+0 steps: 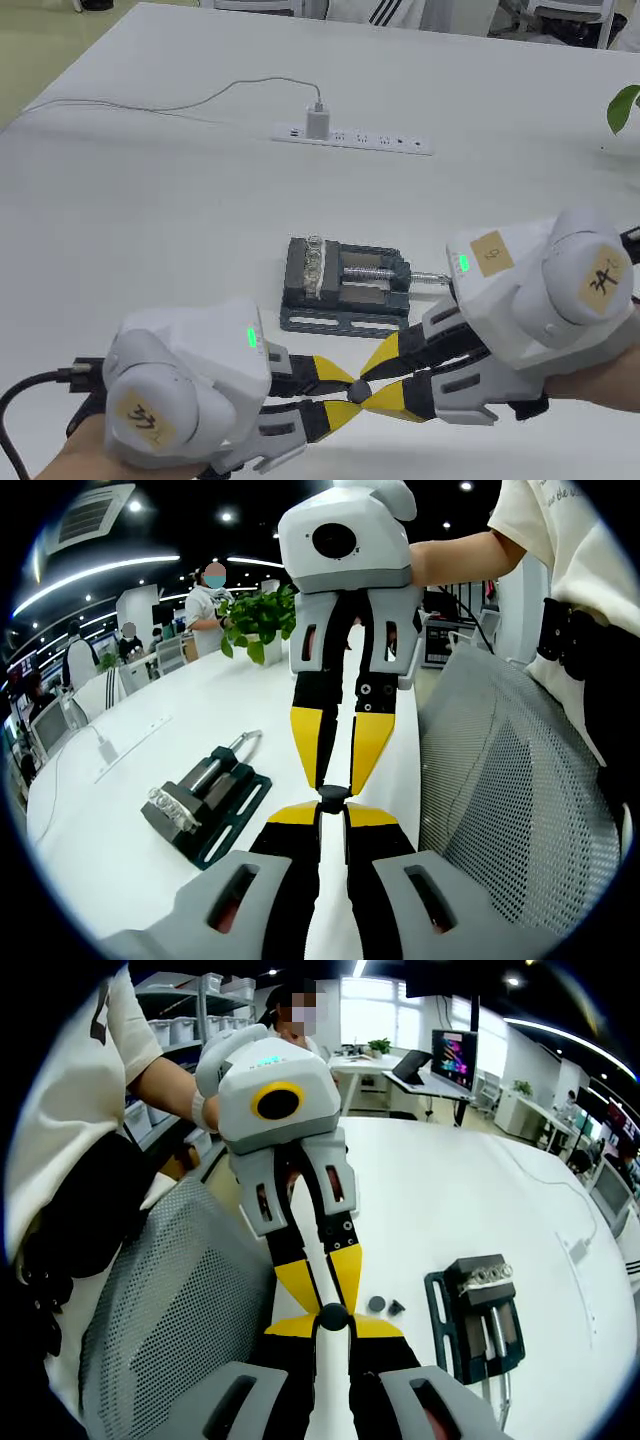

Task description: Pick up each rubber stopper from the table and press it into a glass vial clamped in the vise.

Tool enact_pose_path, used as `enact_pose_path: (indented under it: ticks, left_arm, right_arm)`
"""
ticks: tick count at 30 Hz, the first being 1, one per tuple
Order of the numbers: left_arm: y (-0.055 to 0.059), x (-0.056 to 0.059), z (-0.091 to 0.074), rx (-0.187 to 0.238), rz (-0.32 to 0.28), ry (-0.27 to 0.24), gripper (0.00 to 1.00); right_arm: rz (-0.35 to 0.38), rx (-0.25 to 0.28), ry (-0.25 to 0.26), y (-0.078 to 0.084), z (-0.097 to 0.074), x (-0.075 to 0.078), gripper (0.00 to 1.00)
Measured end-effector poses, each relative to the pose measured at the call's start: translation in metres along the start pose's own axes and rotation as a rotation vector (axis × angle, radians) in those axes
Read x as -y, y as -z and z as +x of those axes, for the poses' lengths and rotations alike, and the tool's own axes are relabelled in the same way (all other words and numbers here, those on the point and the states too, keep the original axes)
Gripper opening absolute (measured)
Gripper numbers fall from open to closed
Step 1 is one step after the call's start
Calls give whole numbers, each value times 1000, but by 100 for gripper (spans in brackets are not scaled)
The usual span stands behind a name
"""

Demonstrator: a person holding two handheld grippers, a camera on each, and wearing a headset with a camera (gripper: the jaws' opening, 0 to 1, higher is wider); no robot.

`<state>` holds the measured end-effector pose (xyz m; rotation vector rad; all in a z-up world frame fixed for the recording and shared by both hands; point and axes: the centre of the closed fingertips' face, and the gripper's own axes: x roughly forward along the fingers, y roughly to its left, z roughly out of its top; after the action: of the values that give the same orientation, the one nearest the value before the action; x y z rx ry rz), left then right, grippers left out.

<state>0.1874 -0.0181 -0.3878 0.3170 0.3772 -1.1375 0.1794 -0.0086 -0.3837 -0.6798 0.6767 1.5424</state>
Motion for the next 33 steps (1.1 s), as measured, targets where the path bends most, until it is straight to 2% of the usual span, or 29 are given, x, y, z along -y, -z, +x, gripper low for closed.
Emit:
enact_pose_path:
  ticks: [10,14,18,22,24,26,28,31,32,33]
  left_arm:
    - [6,1,0,-8,-6,1,7]
    - [8,-2,-1,-14,-4,-13,15]
    - [13,-9,-5,-17,-21,-44,24]
    - [22,-19,-9,-31,-14,-103,44]
    - [28,-24,-12,-46,-44,-128,53]
    - [30,-29,-15,-46,-46,-154,62]
    - [35,-34,-18,-53,-70,-186,75]
    - [47,-42,-23,-95,-126,-229,94]
    - [53,-44,-25,-118,-166,-242,100]
    - [52,-47,-26,-107,-150,-241,98]
  right_arm:
    - [13,-12,-8,4,4,-1,7]
    - [12,-19,-5,6,4,0,7]
    - [14,-27,-5,8,4,0,7]
    - [14,-33,-6,9,5,0,7]
    - [15,-35,-7,10,6,0,7]
    - [15,-34,-6,9,6,0,7]
    - [14,-32,-5,10,6,0,7]
    - [16,-37,-3,11,6,2,7]
    - [19,-37,-3,11,6,2,7]
    - [21,-38,-3,12,6,2,7]
